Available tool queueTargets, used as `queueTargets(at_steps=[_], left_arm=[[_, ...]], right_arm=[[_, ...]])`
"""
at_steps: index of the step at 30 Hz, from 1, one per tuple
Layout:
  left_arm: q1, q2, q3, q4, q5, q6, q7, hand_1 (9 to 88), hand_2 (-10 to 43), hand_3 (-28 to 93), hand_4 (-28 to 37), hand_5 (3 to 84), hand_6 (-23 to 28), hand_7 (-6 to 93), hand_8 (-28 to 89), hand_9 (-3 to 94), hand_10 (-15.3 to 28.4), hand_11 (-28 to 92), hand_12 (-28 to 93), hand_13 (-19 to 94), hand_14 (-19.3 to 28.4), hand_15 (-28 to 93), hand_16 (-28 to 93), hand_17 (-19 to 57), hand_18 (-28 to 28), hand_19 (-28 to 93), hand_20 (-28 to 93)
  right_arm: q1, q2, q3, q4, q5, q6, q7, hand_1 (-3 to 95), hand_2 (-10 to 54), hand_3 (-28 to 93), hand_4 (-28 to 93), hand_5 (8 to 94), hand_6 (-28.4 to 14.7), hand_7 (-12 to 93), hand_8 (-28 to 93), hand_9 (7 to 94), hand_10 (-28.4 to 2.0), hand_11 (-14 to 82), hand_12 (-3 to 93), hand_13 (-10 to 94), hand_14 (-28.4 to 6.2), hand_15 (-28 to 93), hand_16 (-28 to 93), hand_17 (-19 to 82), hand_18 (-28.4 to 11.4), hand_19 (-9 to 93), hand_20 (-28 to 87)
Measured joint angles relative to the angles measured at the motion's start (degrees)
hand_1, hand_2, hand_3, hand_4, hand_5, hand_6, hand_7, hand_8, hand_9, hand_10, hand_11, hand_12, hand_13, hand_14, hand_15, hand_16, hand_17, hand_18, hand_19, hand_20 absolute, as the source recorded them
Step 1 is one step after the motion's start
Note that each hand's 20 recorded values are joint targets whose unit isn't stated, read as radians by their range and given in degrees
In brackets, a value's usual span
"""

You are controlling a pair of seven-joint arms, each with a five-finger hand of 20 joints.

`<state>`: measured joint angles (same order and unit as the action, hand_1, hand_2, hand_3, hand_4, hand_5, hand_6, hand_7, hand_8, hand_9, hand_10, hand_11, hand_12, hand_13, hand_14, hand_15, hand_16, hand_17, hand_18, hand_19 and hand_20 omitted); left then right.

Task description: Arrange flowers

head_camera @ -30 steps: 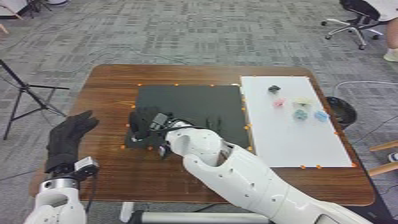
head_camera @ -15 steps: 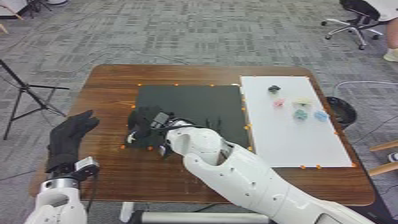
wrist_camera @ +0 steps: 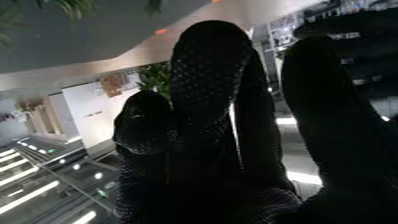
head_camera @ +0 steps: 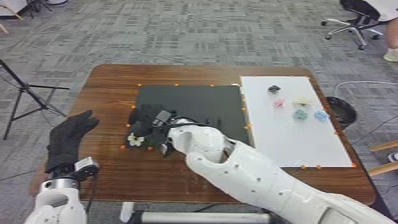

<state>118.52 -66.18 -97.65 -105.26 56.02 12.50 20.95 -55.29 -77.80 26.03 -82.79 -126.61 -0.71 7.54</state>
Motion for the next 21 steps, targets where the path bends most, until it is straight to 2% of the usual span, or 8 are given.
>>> queueTargets(at_steps=[4,7,11,16,21], left_arm=[[0.46,0.0,-0.43,-0.17,0.0,0.0,0.0,21.6,11.7,71,-28.3,53.7,1.2,16.2,-8,55.4,14.3,22,15,46,17.3,17,3,11.3,11.4,7,21],[0.85,0.0,-0.74,-0.32,0.0,0.0,-0.01,21.6,11.6,71,-28.3,53.7,1.2,16.3,-8,55.5,14.3,22,15,46,17.4,17,3,11.3,11.4,7,21],[1.16,0.0,-1.02,-0.47,0.0,0.0,-0.02,21.7,12.0,71,-28.3,53.8,1.2,16.4,-7,55.5,14.3,22,15,46,17.3,17,3,11.3,11.4,7,21],[1.46,0.0,-1.38,-0.77,0.0,0.1,-0.05,22.4,14.7,71,-28.3,54.0,1.1,16.5,-8,55.6,14.3,22,15,46,17.3,17,3,11.3,11.4,7,21],[2.18,0.0,-1.76,-1.41,-0.02,0.13,-0.05,22.4,15.1,71,-28.3,54.1,1.1,16.4,-8,55.7,14.3,22,15,47,17.3,18,2,11.3,11.4,7,21]], right_arm=[[1.63,3.32,-2.51,-5.47,8.71,2.11,3.76,33.1,2.6,59,-12,61.3,-1.4,14,-7,64.1,-12.8,8.6,12.0,87,-6.1,44,31,56,-14.1,89,40],[1.9,6.05,-2.87,-10.87,16.6,2.12,7.36,32.8,2.7,58,-11,60.1,-2.4,13,-7,62.2,-13.6,8.1,12.0,85,-7.3,43,31,54,-14.9,88,40],[1.25,9.82,-1.74,-16.59,18.56,1.63,7.84,33.0,1.0,59,-11,58.6,-2.9,12,-6,59.7,-14.2,7.8,12.2,80,-9.1,41,31,49,-16.7,84,40],[-2.36,16.85,5.14,-25.2,17.27,1.82,7.02,32.3,-1.8,62,-12,57.7,-3.3,12,-6,58.4,-14.9,7.8,13.8,70,-12.6,39,29,38,-19.7,73,44],[-7.53,25.87,16.4,-31.78,16.32,4.75,6.59,33.7,-5.4,63,-11,57.3,-3.2,12,-6,58.9,-14.9,8.0,14.5,69,-12.7,39,29,36,-19.9,71,46]])
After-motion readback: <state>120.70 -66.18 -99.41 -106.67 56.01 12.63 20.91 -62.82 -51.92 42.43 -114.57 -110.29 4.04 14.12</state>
